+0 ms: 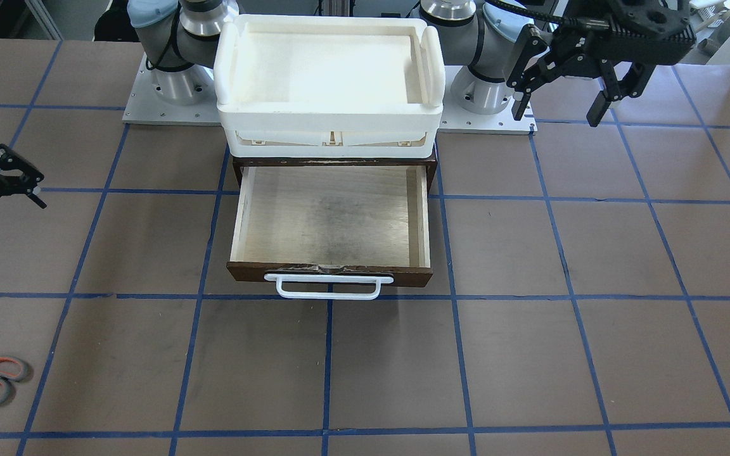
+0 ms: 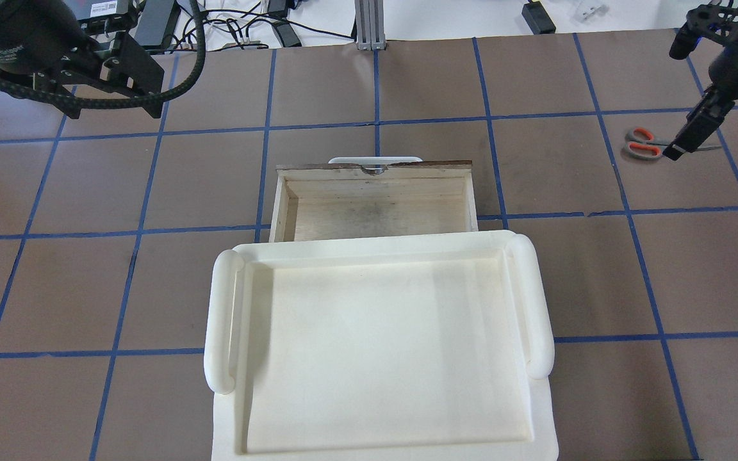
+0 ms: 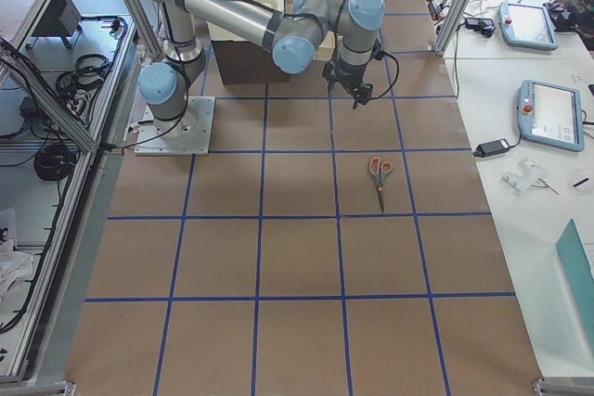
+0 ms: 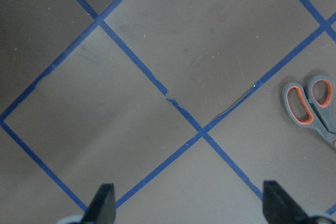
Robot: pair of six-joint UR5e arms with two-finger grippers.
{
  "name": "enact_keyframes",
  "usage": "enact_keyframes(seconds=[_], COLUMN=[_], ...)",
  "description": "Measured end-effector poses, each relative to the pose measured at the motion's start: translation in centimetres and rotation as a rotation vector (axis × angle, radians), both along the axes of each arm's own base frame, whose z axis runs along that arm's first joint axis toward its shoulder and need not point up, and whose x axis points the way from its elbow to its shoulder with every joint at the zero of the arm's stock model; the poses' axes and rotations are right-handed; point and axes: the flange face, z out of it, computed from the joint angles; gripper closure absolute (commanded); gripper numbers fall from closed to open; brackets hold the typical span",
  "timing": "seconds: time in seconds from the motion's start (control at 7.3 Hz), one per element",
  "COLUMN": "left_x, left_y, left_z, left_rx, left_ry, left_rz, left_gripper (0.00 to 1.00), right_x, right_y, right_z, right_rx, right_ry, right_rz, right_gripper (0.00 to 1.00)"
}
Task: Put scissors in drawer and close it
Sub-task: 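Position the right gripper above the scissors handles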
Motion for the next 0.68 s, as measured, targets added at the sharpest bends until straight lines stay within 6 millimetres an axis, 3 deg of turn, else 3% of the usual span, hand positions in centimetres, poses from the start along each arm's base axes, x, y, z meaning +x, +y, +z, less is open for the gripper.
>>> enact_keyframes(seconds=[0.27, 0.68], left_x=[0.0, 0.1], left_y=[0.0, 0.0], left_z=[0.0, 0.0], left_rx=[0.000, 0.001], left_ry=[0.000, 0.000], left_rz=[0.001, 0.001], left_gripper=[0.00, 0.00], right_x=[-4.2, -6.8], right_y=[-2.5, -4.7], right_z=[-3.9, -8.4], right_rx=[-0.069, -0.101], right_ry=[0.032, 0.076], right_rz=[0.015, 0.369], right_gripper=[0.00, 0.00])
